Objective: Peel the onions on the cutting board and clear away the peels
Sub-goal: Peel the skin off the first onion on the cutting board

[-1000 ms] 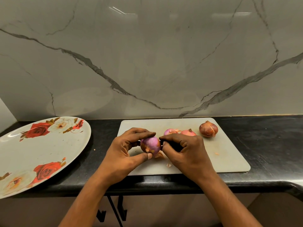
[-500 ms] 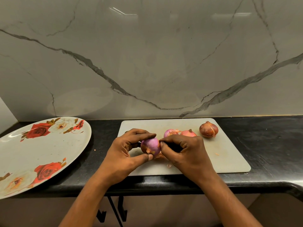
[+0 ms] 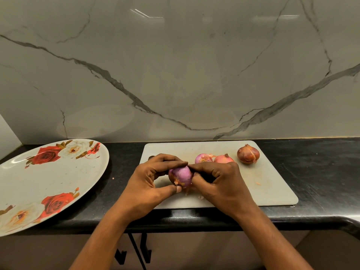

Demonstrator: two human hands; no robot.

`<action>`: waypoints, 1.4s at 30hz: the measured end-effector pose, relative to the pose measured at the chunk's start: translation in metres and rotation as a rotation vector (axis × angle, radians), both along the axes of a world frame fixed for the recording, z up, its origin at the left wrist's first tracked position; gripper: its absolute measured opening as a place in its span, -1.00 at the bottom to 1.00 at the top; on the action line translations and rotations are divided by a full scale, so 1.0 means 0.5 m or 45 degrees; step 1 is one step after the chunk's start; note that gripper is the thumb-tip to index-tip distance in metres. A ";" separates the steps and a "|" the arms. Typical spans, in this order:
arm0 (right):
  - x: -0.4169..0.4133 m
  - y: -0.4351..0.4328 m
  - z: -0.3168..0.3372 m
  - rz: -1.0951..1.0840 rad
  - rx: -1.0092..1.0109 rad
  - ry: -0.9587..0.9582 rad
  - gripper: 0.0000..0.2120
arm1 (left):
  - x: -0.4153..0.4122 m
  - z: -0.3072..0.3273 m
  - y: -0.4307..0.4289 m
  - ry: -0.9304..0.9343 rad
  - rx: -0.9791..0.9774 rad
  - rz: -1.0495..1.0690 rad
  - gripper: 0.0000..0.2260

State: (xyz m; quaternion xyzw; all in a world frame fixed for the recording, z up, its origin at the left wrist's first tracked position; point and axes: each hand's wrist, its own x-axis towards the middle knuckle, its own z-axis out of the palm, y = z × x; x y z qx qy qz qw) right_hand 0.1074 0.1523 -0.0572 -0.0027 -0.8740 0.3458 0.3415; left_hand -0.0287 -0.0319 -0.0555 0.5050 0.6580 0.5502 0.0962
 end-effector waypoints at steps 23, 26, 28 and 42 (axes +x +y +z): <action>-0.007 0.005 -0.002 -0.097 -0.168 0.118 -0.93 | 0.010 0.008 0.001 -0.184 0.108 0.046 -0.52; -0.009 0.005 -0.003 -0.146 -0.253 0.109 -0.95 | 0.007 0.006 -0.002 -0.208 0.116 0.023 -0.52; -0.009 0.006 -0.003 -0.189 -0.268 0.111 -0.94 | 0.006 0.005 -0.005 -0.219 0.127 0.005 -0.51; -0.001 -0.002 0.004 0.019 -0.166 0.057 -0.83 | 0.006 0.002 -0.003 -0.059 0.072 -0.004 -0.48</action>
